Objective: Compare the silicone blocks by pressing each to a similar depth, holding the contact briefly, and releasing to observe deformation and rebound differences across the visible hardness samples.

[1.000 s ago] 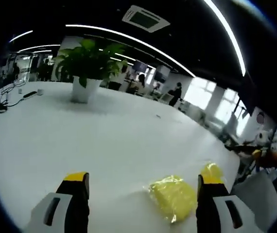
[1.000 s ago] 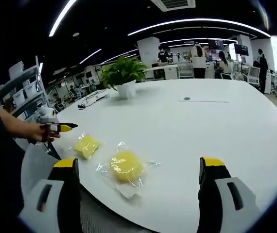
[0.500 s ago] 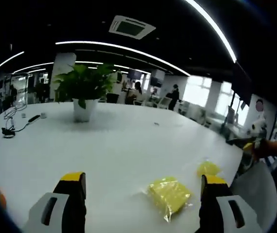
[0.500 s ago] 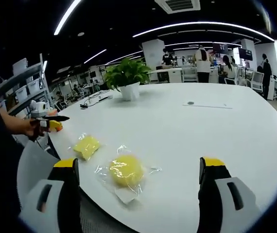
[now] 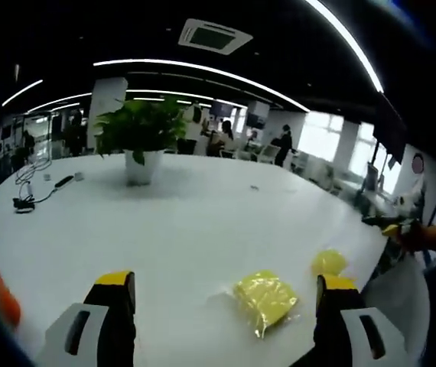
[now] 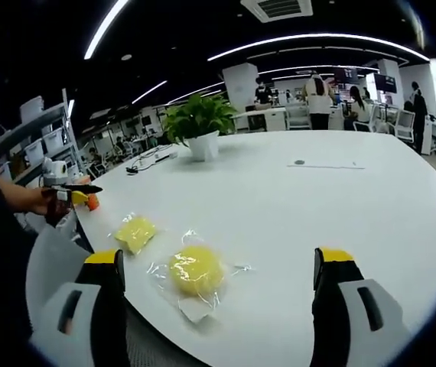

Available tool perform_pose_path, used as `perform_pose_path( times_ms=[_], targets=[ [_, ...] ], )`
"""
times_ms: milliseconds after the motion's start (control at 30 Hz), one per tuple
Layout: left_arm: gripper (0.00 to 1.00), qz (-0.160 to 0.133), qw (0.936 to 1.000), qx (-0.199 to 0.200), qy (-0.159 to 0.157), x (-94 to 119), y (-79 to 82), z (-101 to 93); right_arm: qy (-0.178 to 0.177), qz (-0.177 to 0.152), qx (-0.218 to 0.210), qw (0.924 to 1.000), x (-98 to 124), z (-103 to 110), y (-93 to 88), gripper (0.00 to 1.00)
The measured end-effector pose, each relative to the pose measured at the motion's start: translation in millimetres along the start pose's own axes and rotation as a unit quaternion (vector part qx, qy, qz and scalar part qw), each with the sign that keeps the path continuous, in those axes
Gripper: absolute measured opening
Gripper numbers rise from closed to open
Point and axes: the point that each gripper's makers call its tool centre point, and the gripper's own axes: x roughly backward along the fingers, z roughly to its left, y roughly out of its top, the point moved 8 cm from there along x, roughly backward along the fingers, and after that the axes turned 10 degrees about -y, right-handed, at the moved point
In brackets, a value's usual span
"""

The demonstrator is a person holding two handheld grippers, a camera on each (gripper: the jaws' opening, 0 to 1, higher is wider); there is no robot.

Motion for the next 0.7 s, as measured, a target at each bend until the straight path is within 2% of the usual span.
perform_pose_path(
  times_ms=[167,200,267,300,400,700],
  targets=[
    [1.00,-0.012,0.9999,-0.002,-0.002,4,3.8,-4.2,0.002,-0.008,0.011,0.9999,-2,0,2.2,0.96],
    [1.00,-0.020,0.9997,0.009,-0.009,6,3.0,-5.6,0.003,-0.009,0.012,0.9999,-2,0,3.0,0.96],
    [1.00,-0.043,0.9976,0.034,-0.043,7,1.9,-12.5,0.003,-0.009,0.008,0.9999,-5,-3,2.5,0.96],
    [1.00,-0.041,0.9976,0.033,-0.044,7,1.2,-12.7,0.004,-0.010,0.006,0.9999,-5,-3,2.8,0.96],
    [1.00,-0.031,0.9985,0.029,-0.034,12,-4.0,-13.2,0.007,-0.011,0.007,0.9999,-7,-1,5.6,0.96],
    [1.00,-0.039,0.9983,0.042,-0.006,22,-7.8,-2.5,0.015,-0.008,0.015,0.9997,-13,2,4.6,0.96]
  ],
)
